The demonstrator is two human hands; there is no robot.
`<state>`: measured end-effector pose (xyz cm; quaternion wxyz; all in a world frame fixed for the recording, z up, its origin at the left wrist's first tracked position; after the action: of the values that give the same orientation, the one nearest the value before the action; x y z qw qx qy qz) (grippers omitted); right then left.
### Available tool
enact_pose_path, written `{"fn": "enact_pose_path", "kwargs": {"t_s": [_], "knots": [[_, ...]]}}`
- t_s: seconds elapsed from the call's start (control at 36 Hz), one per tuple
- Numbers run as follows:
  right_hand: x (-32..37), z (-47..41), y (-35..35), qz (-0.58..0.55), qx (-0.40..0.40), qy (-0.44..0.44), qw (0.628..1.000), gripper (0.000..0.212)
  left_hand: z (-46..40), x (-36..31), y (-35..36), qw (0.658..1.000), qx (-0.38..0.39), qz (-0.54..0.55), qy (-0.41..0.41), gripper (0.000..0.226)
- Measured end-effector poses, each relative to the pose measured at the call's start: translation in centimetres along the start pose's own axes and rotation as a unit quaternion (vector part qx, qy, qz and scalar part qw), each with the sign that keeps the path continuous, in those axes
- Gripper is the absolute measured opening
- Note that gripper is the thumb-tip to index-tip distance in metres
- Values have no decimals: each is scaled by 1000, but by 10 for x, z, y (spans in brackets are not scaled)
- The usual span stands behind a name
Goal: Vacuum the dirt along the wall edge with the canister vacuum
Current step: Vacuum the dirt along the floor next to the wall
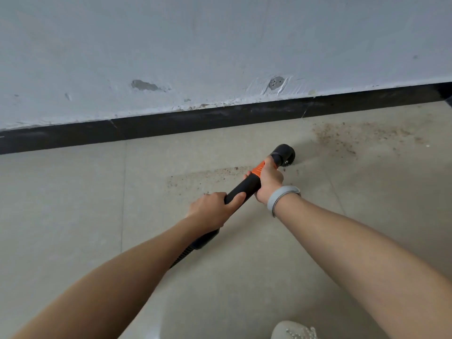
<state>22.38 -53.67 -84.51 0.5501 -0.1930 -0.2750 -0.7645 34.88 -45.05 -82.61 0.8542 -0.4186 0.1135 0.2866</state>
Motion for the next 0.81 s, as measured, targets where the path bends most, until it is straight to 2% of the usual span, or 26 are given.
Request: {"fn": "enact_pose_path", "kwargs": {"t_s": [0.25, 0.42, 0.64, 0.81], "knots": [[-81, 69, 80, 56, 73, 18, 996, 42, 79, 111, -13, 996, -52, 52, -46, 51], [-144, 110, 130, 113, 113, 30, 987, 28, 137, 183, 3, 984, -97, 127, -78, 54], [-233, 148, 129, 129, 100, 69, 984, 28, 202, 249, 48, 971, -102, 193, -99, 54], [-266, 156, 126, 162, 82, 77, 980, 38, 220, 269, 69, 968, -105, 199, -114, 55]]}}
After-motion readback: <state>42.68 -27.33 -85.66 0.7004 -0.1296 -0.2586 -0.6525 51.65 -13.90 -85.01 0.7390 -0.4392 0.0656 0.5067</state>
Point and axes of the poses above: each hand's wrist, its own z-axis away from the middle knuckle, its own y-axis out of the palm, x = y × z, the point moved 6 cm from there along -z, towards the middle knuckle, and after that the axes turned 8 degrees about x, right-handed, at the moved point
